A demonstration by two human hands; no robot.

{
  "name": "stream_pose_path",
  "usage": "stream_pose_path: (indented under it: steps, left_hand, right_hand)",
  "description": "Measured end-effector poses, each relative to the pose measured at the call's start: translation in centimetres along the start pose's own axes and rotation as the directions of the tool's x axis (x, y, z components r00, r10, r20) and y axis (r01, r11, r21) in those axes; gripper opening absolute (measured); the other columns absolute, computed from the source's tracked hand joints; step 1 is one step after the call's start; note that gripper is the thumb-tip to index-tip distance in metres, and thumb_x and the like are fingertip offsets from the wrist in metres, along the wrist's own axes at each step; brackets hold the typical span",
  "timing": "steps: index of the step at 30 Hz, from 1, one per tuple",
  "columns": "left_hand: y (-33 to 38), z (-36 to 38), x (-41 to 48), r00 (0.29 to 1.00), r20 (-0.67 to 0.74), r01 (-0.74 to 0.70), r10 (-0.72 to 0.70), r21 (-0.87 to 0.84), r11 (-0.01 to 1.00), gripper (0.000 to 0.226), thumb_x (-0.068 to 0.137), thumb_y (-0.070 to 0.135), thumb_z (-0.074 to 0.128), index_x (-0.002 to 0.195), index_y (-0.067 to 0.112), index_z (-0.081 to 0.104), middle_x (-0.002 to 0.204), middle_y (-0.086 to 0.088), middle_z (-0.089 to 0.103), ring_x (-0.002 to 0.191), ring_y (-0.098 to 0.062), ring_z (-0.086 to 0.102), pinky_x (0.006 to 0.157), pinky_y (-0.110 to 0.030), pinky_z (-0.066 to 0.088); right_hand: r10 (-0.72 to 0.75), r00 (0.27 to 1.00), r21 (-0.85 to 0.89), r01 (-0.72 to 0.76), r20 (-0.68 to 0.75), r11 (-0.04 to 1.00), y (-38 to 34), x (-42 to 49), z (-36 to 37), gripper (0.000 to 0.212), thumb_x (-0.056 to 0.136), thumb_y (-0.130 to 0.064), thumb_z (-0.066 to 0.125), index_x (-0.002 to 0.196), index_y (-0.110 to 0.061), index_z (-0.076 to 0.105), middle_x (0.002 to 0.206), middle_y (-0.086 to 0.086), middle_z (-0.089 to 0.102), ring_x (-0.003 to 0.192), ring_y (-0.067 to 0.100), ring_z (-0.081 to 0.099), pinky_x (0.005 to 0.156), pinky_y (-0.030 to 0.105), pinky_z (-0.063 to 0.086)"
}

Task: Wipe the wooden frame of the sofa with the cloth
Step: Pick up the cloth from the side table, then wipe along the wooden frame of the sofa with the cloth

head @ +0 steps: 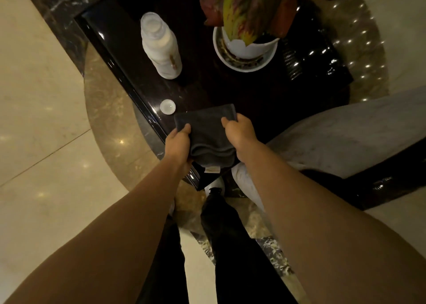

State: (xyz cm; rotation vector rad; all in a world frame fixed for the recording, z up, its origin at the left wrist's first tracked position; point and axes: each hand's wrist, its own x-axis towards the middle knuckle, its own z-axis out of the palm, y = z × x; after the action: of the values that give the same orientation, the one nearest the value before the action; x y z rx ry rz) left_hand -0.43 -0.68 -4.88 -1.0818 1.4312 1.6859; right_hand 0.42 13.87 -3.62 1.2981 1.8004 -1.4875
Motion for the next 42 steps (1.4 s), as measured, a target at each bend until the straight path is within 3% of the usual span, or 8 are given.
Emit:
stream_pose_path:
  steps: [4,10,19,26,32,36,39,42]
  left_hand:
    - [2.3,0.3,-2.9,0.951,0.07,-0.307,0.3,0.282,0.909,0.031,0.101,0.035,0.046,0.128,0.021,0.055,0.122,-0.005,0.065,0.112,-0.024,0.063,0.1,-0.046,0.05]
    - [3.4,-2.3,-7.1,0.684,0.378,-0.713,0.624,0.529,0.46,0.035,0.102,0.041,0.04,0.126,0.018,0.052,0.117,0.002,0.058,0.103,-0.012,0.054,0.089,-0.03,0.04]
    - [1.8,-2.8,-17.8,0.578,0.694,-0.813,0.428,0.45,0.368,0.007,0.1,0.029,0.051,0.094,0.027,0.053,0.095,-0.009,0.066,0.089,-0.021,0.064,0.086,-0.049,0.053]
    - [-0.5,5.2,-23.8,0.461,0.803,-0.878,0.378,0.349,0.329,0.01,0.101,0.02,0.047,0.106,0.02,0.055,0.096,0.001,0.063,0.089,-0.014,0.063,0.077,-0.032,0.052]
    - [-1.5,9.0,-21.5,0.448,0.77,-0.892,0.455,0.419,0.169,0.012,0.099,0.026,0.053,0.095,0.018,0.06,0.074,0.005,0.06,0.065,-0.006,0.059,0.055,-0.01,0.044]
    - [-0.7,7.3,-18.0,0.657,0.608,-0.747,0.446,0.606,0.274,0.018,0.101,0.027,0.047,0.104,0.015,0.061,0.08,0.001,0.062,0.07,-0.012,0.06,0.06,-0.026,0.047]
    - [-0.9,6.9,-15.9,0.77,0.502,-0.632,0.394,0.688,0.357,0.024,0.098,0.026,0.046,0.105,0.016,0.066,0.091,-0.008,0.067,0.086,-0.026,0.065,0.081,-0.046,0.056]
    - [-1.3,8.0,-15.3,0.82,0.44,-0.568,0.368,0.708,0.42,0.024,0.097,0.025,0.044,0.097,0.019,0.067,0.099,-0.009,0.068,0.095,-0.029,0.065,0.09,-0.052,0.054]
  right_hand:
    - [-0.138,0.977,0.093,0.155,-0.163,0.984,-1.0,-5.0,-0.1,0.023,0.104,-0.022,0.052,0.123,-0.011,0.059,0.118,0.01,0.064,0.112,0.03,0.063,0.1,0.046,0.053]
    - [-0.36,0.862,0.115,0.423,-0.356,0.899,-1.2,-14.0,0.2,0.023,0.106,-0.022,0.047,0.124,-0.011,0.055,0.118,0.011,0.065,0.109,0.027,0.063,0.095,0.044,0.054]
    - [-0.307,0.671,0.113,0.504,-0.675,0.856,6.4,-28.2,-3.1,0.017,0.105,-0.022,0.049,0.112,-0.008,0.056,0.093,0.002,0.064,0.083,0.014,0.061,0.084,0.04,0.054]
    - [-0.211,0.609,0.088,0.423,-0.764,0.902,8.8,-29.7,-12.8,0.025,0.103,-0.017,0.054,0.126,-0.007,0.053,0.111,0.003,0.061,0.108,0.026,0.062,0.093,0.04,0.05]
    - [-0.347,0.466,-0.322,0.134,-0.814,0.937,10.0,-24.3,-16.3,0.062,0.099,-0.038,0.055,0.151,-0.011,0.035,0.15,0.02,0.043,0.138,0.038,0.04,0.109,0.045,0.036]
    - [-0.525,0.703,-0.683,0.078,-0.479,0.726,9.0,-19.5,-12.4,0.073,0.103,-0.059,0.021,0.161,-0.019,0.008,0.17,0.012,0.004,0.156,0.035,-0.005,0.124,0.056,0.0]
    - [-0.498,0.685,-0.689,-0.009,-0.532,0.724,8.5,-17.4,-9.2,0.076,0.102,-0.06,0.014,0.161,-0.012,0.009,0.17,0.013,-0.002,0.155,0.034,-0.009,0.124,0.058,0.0]
    - [-0.729,0.675,-0.918,0.208,-0.114,0.337,9.4,-17.8,-7.4,0.071,0.101,-0.056,0.013,0.156,-0.015,0.034,0.169,0.01,0.014,0.156,0.033,0.003,0.125,0.054,0.005]
